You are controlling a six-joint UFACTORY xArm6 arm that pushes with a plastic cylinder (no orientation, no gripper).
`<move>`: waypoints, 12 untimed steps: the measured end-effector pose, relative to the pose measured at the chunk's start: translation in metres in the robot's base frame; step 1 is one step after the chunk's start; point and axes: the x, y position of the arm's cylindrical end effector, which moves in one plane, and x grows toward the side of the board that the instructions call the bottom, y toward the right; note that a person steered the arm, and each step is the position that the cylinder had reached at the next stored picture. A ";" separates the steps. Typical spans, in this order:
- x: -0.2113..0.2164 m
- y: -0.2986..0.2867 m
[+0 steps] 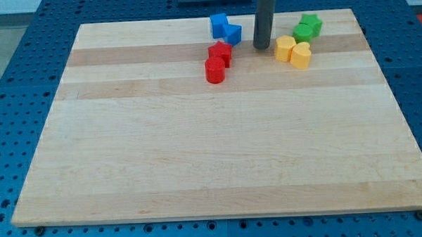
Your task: Separate the yellow heart and yellow hexagon
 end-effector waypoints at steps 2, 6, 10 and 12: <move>0.054 -0.070; 0.131 0.138; 0.049 0.111; 0.027 0.084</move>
